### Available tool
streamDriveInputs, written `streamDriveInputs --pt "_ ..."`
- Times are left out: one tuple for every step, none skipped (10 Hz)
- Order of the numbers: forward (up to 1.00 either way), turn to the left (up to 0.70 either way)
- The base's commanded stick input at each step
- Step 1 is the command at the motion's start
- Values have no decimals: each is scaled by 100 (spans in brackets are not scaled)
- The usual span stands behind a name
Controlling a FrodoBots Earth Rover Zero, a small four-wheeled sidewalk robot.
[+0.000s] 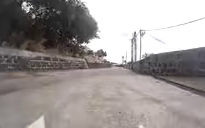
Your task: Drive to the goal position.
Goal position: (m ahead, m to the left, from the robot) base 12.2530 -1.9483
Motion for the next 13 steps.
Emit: streamDriveInputs --pt "100 -39" --pt "100 -40" --pt "100 -40" --pt "100 0" --pt "100 0" --pt "100 0" --pt "100 0" --pt "100 0" --pt "100 0" --pt "100 0" --pt "100 0" --pt "100 0" --pt "100 0"
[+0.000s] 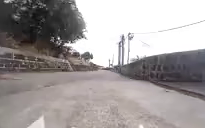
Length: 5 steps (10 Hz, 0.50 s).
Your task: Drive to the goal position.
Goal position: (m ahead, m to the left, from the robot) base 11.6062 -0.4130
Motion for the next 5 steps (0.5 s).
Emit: streamDriveInputs --pt "100 0" --pt "100 0" --pt "100 0" --pt "100 -5" --pt "100 -20"
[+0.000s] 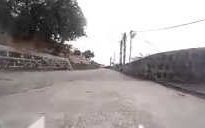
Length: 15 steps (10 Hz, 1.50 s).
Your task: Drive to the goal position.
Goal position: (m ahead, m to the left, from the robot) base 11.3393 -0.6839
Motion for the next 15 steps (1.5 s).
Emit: streamDriveInputs --pt "100 -35" --pt "100 -40" --pt "100 -40" --pt "100 0" --pt "100 0" --pt "100 0" --pt "100 0" --pt "100 0" --pt "100 0" --pt "100 0" --pt "100 0" --pt "100 0" --pt "100 0" --pt "100 0" --pt "100 0"
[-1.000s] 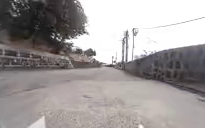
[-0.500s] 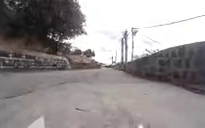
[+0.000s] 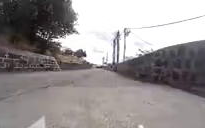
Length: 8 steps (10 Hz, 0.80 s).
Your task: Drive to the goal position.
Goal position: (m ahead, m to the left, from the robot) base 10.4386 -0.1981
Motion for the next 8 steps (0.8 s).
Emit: streamDriveInputs --pt "100 0" --pt "100 0" --pt "100 0" --pt "100 0" --pt "100 0" --pt "100 0" --pt "100 0" --pt "100 0"
